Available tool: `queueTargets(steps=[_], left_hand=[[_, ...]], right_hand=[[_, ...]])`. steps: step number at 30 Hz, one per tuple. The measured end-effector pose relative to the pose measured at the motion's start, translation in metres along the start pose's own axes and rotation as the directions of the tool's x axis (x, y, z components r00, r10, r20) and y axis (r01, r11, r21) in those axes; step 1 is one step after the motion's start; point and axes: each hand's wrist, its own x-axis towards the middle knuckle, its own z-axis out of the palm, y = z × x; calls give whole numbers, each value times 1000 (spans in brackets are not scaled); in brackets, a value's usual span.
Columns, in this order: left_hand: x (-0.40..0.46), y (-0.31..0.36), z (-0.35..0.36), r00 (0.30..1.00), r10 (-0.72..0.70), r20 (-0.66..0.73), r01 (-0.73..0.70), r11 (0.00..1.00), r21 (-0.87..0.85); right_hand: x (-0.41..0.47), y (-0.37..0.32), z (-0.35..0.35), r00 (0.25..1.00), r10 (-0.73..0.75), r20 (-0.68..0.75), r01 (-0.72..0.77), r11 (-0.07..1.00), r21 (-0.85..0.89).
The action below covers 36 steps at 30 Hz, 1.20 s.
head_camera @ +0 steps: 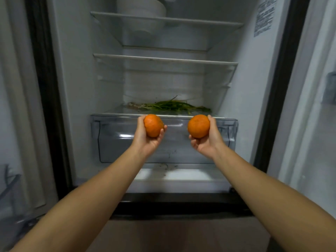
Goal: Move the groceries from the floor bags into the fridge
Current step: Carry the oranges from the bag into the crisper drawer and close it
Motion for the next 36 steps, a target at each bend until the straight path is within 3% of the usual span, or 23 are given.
queueTargets(steps=[12,20,23,25,28,30,32,34,36], left_hand=[[-116,-22,19,997,33,-65,-32,999,10],[-150,-29,13,995,0,-103,-3,1000,-25],[-156,-30,8,989,-33,-143,29,999,-27],[-161,-32,7,989,-89,-118,82,995,-65],[-160,-25,16,996,-86,35,89,992,-88],[-154,-11,32,988,-35,148,36,999,-3],[-145,5,52,976,7,220,-49,982,185],[-129,18,71,973,24,229,-123,895,428],[-105,29,84,973,23,230,-172,738,652]], right_hand=[[-103,5,-15,997,65,39,-65,998,-11],[-136,14,-26,992,101,74,-103,994,29],[-138,12,-28,989,112,99,-108,993,-48],[-138,8,-26,983,114,141,-95,986,-135],[-135,-3,-16,975,78,209,-42,985,-169],[-131,-16,-7,971,29,238,1,992,-124],[-122,-33,3,968,-36,248,61,994,-95],[-107,-51,15,963,-113,246,148,981,-126],[-88,-65,27,949,-186,256,254,930,-268]])
